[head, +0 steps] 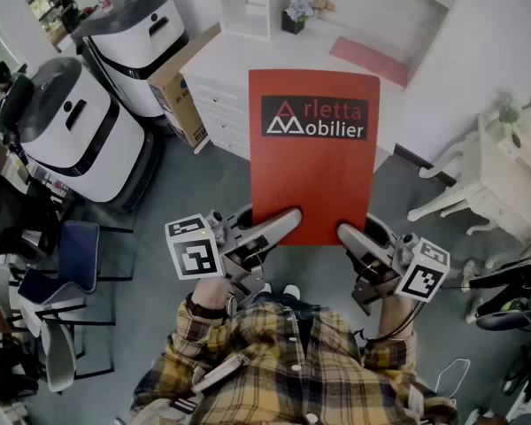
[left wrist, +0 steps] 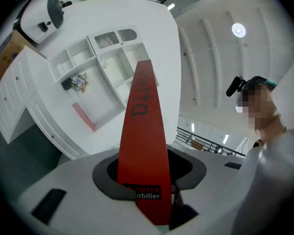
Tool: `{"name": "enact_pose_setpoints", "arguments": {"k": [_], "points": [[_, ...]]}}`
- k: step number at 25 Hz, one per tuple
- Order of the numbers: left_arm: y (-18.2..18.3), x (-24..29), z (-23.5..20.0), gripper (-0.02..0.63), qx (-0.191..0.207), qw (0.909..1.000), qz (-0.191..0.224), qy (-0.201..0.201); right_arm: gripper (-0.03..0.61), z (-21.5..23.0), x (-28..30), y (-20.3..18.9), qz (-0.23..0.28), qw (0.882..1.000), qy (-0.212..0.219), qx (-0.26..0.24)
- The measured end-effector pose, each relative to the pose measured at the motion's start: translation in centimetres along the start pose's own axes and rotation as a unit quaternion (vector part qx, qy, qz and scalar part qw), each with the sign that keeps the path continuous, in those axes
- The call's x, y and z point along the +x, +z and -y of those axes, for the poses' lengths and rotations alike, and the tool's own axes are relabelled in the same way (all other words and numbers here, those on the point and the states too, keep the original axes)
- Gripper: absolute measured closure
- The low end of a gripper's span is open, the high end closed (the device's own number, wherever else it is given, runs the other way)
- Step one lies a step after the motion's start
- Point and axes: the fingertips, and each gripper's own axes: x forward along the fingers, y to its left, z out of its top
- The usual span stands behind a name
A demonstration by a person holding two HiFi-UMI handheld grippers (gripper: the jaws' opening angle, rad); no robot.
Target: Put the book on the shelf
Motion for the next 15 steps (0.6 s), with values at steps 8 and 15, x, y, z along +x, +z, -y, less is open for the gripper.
{"name": "enact_pose_setpoints", "arguments": {"k": [8,15], "points": [[0.0,0.3,0.7,0.436,0.01,0.9998,0.008,0.013,0.373,-0.2,-0.3,0.3,-0.003,1.0,0.009,0.002],[-0.2,0.2,1.0,0.436,0.011,0.9994,0.023,0.024,0.373,-0.3,-0.4,0.4,-0.011,1.0,0.021,0.016]]}}
